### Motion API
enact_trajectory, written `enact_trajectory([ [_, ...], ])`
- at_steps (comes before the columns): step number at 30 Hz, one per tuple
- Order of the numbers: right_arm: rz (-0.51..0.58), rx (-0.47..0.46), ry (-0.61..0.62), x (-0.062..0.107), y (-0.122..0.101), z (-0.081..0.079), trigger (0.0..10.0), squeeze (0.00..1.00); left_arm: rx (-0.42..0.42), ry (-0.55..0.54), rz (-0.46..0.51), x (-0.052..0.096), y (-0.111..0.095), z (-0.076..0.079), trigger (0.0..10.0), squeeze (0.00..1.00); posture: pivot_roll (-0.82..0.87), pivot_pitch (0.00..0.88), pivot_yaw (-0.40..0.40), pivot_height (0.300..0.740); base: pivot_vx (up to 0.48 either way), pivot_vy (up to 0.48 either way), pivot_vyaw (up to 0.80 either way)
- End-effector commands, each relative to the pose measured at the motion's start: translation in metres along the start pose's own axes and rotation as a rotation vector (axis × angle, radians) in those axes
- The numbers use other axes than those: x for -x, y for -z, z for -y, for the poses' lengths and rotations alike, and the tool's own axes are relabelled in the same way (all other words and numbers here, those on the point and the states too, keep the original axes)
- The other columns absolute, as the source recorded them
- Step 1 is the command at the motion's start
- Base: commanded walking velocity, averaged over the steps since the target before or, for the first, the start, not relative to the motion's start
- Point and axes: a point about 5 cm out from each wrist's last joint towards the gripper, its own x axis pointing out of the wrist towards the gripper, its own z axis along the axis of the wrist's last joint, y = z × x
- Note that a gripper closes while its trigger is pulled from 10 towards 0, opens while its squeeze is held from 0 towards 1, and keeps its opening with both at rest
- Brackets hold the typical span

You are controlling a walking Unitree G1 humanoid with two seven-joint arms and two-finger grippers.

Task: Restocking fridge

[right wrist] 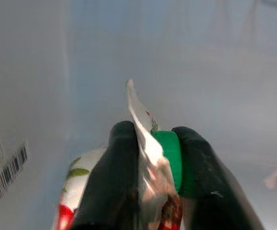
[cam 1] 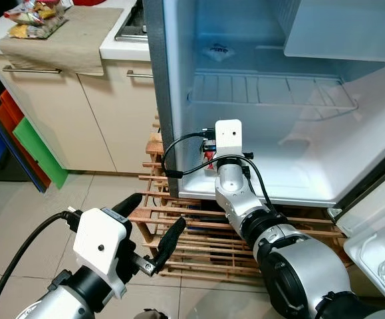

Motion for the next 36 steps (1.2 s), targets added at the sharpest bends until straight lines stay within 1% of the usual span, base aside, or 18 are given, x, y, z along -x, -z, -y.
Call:
enact_trajectory([
  [1, -0.05, -0.024, -0.014, 0.01, 0.01, -0.014, 10.0, 1.0, -0.005, 0.008, 0.013, 0.004, -0.006, 0.006, 10.0, 0.0, 0.29, 0.222, 0.019, 0.74, 0.0, 0.0, 0.0],
  [5, -0.059, -0.026, -0.006, 0.008, 0.011, -0.01, 10.0, 1.0, 0.012, 0.027, 0.005, 0.003, -0.006, 0.012, 10.0, 0.0, 0.28, 0.228, 0.01, 0.74, 0.0, 0.0, 0.0],
  [11, -0.047, -0.033, 0.011, 0.005, 0.006, -0.007, 10.0, 1.0, 0.016, 0.027, 0.004, 0.002, -0.005, 0.014, 10.0, 0.0, 0.27, 0.229, 0.006, 0.74, 0.0, 0.0, 0.0],
  [16, -0.012, -0.051, 0.021, 0.003, -0.003, -0.009, 10.0, 1.0, 0.014, 0.03, 0.005, 0.001, -0.005, 0.015, 10.0, 0.0, 0.27, 0.224, 0.003, 0.74, 0.0, 0.0, 0.0],
  [21, 0.026, -0.116, 0.014, 0.002, -0.013, -0.015, 10.0, 1.0, 0.01, 0.041, 0.01, -0.004, -0.004, 0.013, 10.0, 0.0, 0.25, 0.22, -0.002, 0.74, 0.0, 0.0, 0.0],
  [24, 0.063, -0.137, 0.003, 0.002, -0.019, -0.016, 10.0, 1.0, 0.01, 0.054, 0.011, -0.005, -0.004, 0.015, 10.0, 0.0, 0.24, 0.215, -0.004, 0.74, 0.0, 0.0, 0.0],
  [29, 0.116, -0.162, 0.031, 0.002, -0.025, -0.013, 10.0, 1.0, 0.021, 0.073, 0.01, -0.008, -0.002, 0.017, 10.0, 0.0, 0.21, 0.212, -0.005, 0.74, 0.0, 0.0, 0.0],
  [31, 0.173, -0.173, 0.037, 0.004, -0.03, -0.013, 10.0, 0.0, 0.029, 0.084, 0.014, -0.012, 0.0, 0.016, 10.0, 0.0, 0.19, 0.204, -0.004, 0.74, 0.0, 0.0, 0.0],
  [32, 0.173, -0.173, 0.037, 0.004, -0.03, -0.013, 10.0, 0.0, 0.029, 0.084, 0.014, -0.012, 0.0, 0.016, 10.0, 0.0, 0.19, 0.204, -0.004, 0.74, 0.0, 0.0, 0.0],
  [33, 0.2, -0.177, 0.03, 0.006, -0.033, -0.014, 10.0, 0.0, 0.031, 0.089, 0.015, -0.014, 0.0, 0.016, 10.0, 0.0, 0.18, 0.2, -0.003, 0.74, 0.0, 0.0, 0.0],
  [34, 0.231, -0.189, 0.005, 0.01, -0.034, -0.018, 10.0, 0.0, 0.036, 0.102, 0.018, -0.017, 0.002, 0.015, 10.0, 0.0, 0.16, 0.191, -0.006, 0.74, 0.0, 0.0, 0.0],
  [35, 0.231, -0.189, 0.005, 0.01, -0.034, -0.018, 10.0, 0.0, 0.036, 0.102, 0.018, -0.017, 0.002, 0.015, 10.0, 0.0, 0.16, 0.191, -0.006, 0.74, 0.0, 0.0, 0.0],
  [36, 0.256, -0.205, -0.009, 0.015, -0.034, -0.02, 10.0, 0.0, 0.039, 0.113, 0.023, -0.02, 0.002, 0.016, 10.0, 0.0, 0.15, 0.183, -0.009, 0.74, 0.0, 0.0, 0.0],
])
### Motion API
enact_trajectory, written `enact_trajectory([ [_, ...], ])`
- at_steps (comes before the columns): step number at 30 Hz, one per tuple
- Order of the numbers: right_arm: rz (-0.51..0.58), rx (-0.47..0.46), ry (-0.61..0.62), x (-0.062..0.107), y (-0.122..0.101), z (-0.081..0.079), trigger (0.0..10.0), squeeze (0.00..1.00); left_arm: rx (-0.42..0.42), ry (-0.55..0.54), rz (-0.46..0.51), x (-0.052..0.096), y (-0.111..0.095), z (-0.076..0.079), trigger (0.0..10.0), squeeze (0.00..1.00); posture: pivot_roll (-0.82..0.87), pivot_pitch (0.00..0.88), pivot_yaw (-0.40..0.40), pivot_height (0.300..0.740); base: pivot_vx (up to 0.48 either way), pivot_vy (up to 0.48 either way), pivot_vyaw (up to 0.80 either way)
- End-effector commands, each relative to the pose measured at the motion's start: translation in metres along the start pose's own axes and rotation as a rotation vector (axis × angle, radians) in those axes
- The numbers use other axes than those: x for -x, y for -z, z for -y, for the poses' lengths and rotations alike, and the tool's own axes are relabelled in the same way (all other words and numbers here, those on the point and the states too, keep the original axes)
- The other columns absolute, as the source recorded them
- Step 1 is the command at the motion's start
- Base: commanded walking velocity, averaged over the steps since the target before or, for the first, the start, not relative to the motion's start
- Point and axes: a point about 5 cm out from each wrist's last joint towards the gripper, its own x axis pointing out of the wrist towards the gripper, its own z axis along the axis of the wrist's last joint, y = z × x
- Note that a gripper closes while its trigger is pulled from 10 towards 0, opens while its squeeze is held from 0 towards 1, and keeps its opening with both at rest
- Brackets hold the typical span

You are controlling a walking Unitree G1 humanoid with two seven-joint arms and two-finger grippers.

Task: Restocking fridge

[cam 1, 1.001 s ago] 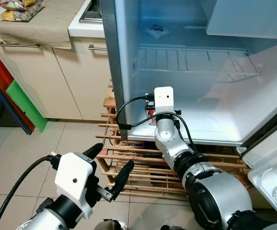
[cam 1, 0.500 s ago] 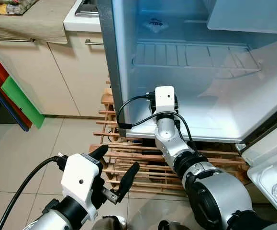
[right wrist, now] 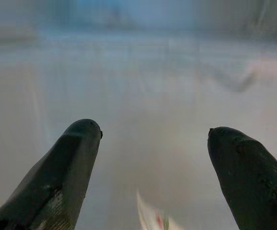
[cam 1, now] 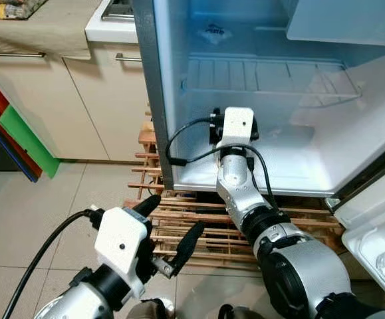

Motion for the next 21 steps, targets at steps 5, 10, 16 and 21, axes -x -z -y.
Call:
enact_trajectory([
  [5, 0.089, -0.096, -0.039, 0.027, -0.005, -0.016, 10.0, 0.0, 0.016, 0.031, 0.006, -0.005, 0.003, 0.002, 10.0, 0.0, 0.14, 0.17, -0.016, 0.74, 0.0, 0.0, 0.0],
  [10, 0.248, -0.02, -0.103, 0.039, -0.022, 0.003, 10.0, 0.0, 0.022, 0.034, 0.008, -0.007, 0.006, 0.0, 10.0, 0.0, 0.12, 0.151, -0.026, 0.74, 0.0, 0.0, 0.0],
  [16, 0.144, 0.101, -0.057, 0.062, 0.008, 0.04, 10.0, 0.0, 0.042, 0.04, 0.009, -0.01, 0.01, 0.0, 10.0, 0.0, 0.1, 0.138, -0.03, 0.74, 0.0, 0.0, 0.0],
  [21, 0.052, 0.176, 0.003, 0.072, 0.028, 0.06, 10.0, 0.0, 0.105, 0.023, 0.005, -0.011, 0.014, -0.003, 10.0, 0.0, 0.09, 0.152, -0.015, 0.74, 0.0, 0.0, 0.0],
])
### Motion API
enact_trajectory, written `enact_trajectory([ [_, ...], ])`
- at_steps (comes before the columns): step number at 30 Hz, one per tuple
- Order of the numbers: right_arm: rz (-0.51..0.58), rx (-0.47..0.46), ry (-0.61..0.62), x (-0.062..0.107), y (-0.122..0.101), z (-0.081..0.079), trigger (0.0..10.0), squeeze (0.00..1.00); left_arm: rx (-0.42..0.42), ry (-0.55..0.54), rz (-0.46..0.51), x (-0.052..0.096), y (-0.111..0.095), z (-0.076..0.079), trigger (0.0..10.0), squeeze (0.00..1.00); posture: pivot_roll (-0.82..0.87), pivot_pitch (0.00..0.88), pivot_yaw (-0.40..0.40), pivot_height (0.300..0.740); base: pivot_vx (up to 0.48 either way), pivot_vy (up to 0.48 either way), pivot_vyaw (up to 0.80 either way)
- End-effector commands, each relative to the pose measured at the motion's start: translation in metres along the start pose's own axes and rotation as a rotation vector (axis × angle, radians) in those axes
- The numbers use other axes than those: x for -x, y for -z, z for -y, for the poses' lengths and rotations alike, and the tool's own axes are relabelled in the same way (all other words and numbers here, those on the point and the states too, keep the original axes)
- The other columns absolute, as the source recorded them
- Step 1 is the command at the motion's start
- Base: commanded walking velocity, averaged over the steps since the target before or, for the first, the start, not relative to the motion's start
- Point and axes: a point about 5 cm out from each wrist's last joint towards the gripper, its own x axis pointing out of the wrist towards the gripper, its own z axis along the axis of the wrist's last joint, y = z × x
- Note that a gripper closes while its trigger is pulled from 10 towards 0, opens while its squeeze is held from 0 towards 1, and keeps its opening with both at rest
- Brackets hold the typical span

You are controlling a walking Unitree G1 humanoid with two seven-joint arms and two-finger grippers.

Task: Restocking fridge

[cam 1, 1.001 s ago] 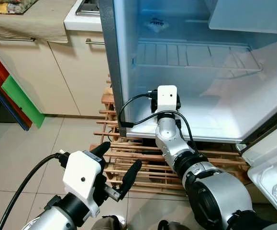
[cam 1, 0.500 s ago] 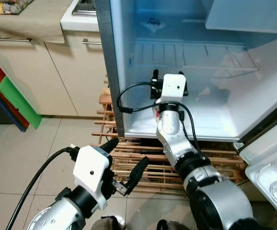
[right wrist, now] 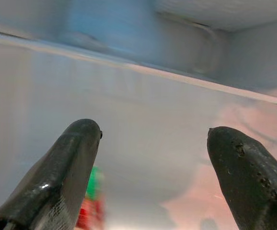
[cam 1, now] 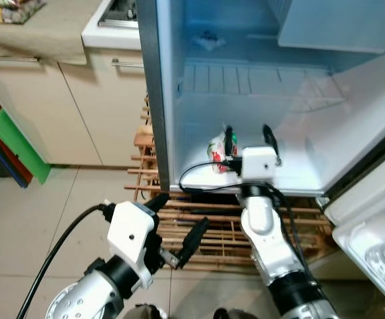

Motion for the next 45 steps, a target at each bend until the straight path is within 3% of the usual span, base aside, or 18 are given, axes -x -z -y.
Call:
enact_trajectory([
  [1, -0.054, 0.029, 0.023, 0.007, 0.009, 0.004, 10.0, 0.0, 0.038, -0.003, -0.005, 0.001, 0.002, -0.002, 10.0, 0.0, 0.09, 0.153, -0.013, 0.74, 0.0, 0.0, 0.0],
  [7, -0.161, 0.082, 0.005, 0.01, 0.028, 0.0, 10.0, 0.0, 0.026, 0.003, -0.005, 0.0, 0.001, -0.004, 10.0, 0.0, 0.1, 0.165, -0.002, 0.74, 0.0, 0.0, 0.0],
  [11, -0.289, 0.133, -0.053, 0.008, 0.045, -0.016, 10.0, 0.0, 0.02, 0.002, -0.01, 0.001, 0.001, -0.005, 10.0, 0.0, 0.11, 0.172, 0.0, 0.74, 0.0, 0.0, 0.0],
  [19, -0.373, 0.129, -0.098, 0.003, 0.051, -0.038, 10.0, 0.0, 0.015, -0.006, -0.017, 0.003, 0.0, -0.007, 10.0, 0.0, 0.14, 0.181, 0.002, 0.74, 0.0, 0.0, 0.0],
  [20, -0.389, 0.117, -0.126, 0.0, 0.049, -0.047, 10.0, 0.0, 0.013, -0.008, -0.019, 0.004, 0.0, -0.007, 10.0, 0.0, 0.14, 0.181, 0.003, 0.74, 0.0, 0.0, 0.0],
  [24, -0.378, 0.094, -0.17, -0.002, 0.042, -0.063, 10.0, 0.0, 0.007, -0.017, -0.025, 0.005, 0.0, -0.008, 10.0, 0.0, 0.15, 0.182, 0.0, 0.74, 0.0, 0.0, 0.0],
  [29, -0.379, 0.115, -0.206, -0.006, 0.04, -0.071, 10.0, 0.0, 0.006, -0.022, -0.026, 0.006, 0.0, -0.009, 10.0, 0.0, 0.15, 0.184, -0.005, 0.74, 0.0, 0.0, 0.0],
  [38, -0.326, 0.298, -0.197, -0.028, 0.039, -0.051, 10.0, 0.0, 0.009, -0.037, -0.031, 0.009, 0.001, -0.009, 10.0, 0.0, 0.16, 0.19, -0.017, 0.74, 0.0, 0.0, 0.0],
  [44, -0.307, 0.442, -0.156, -0.038, 0.042, -0.029, 10.0, 0.0, 0.015, -0.042, -0.033, 0.009, 0.002, -0.008, 10.0, 0.0, 0.16, 0.193, -0.021, 0.74, 0.0, 0.0, 0.0],
  [45, -0.304, 0.502, -0.141, -0.041, 0.043, -0.02, 10.0, 0.0, 0.018, -0.041, -0.034, 0.008, 0.003, -0.008, 10.0, 0.0, 0.16, 0.193, -0.021, 0.74, 0.0, 0.0, 0.0],
])
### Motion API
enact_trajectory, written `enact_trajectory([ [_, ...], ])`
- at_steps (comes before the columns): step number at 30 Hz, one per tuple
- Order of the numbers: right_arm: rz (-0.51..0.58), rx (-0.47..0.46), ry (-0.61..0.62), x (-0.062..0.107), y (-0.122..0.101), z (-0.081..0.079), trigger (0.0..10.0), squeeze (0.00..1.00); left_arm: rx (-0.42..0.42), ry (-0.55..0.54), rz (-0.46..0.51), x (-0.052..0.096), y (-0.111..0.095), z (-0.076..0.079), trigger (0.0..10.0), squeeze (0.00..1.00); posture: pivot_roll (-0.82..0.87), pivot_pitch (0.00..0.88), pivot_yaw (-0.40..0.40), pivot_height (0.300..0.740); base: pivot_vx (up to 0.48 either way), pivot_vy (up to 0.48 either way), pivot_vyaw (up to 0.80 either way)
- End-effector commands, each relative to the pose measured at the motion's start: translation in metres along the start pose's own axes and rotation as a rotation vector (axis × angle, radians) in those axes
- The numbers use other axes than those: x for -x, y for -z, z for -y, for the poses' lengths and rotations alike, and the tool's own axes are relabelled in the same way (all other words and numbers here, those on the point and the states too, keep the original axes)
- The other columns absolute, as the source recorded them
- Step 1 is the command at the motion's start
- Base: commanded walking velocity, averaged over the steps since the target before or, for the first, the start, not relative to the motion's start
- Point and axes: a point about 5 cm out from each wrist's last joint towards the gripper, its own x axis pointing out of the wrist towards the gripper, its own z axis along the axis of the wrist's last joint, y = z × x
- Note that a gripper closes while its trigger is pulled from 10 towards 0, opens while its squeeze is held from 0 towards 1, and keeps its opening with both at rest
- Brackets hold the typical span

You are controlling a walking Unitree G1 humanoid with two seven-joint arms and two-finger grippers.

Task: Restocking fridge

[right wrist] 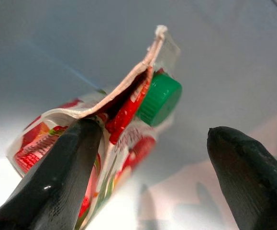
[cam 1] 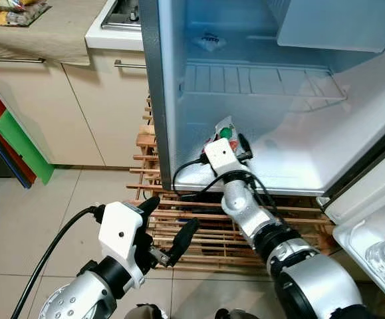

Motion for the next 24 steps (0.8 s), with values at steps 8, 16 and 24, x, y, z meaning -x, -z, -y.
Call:
enact_trajectory([
  [8, -0.036, 0.096, 0.032, -0.005, 0.01, 0.015, 10.0, 0.0, 0.006, -0.002, 0.004, 0.002, -0.001, 0.003, 10.0, 0.0, 0.15, 0.184, -0.026, 0.74, 0.0, 0.0, 0.0],
  [16, -0.016, 0.121, 0.006, -0.006, 0.006, 0.011, 10.0, 0.0, 0.003, -0.004, 0.001, 0.002, 0.0, 0.002, 10.0, 0.0, 0.15, 0.178, -0.024, 0.74, 0.0, 0.0, 0.0],
  [24, -0.002, 0.163, -0.011, -0.01, -0.001, 0.011, 10.0, 0.0, 0.002, -0.008, -0.005, 0.005, 0.001, 0.003, 10.0, 0.0, 0.17, 0.175, -0.026, 0.74, 0.0, 0.0, 0.0],
])
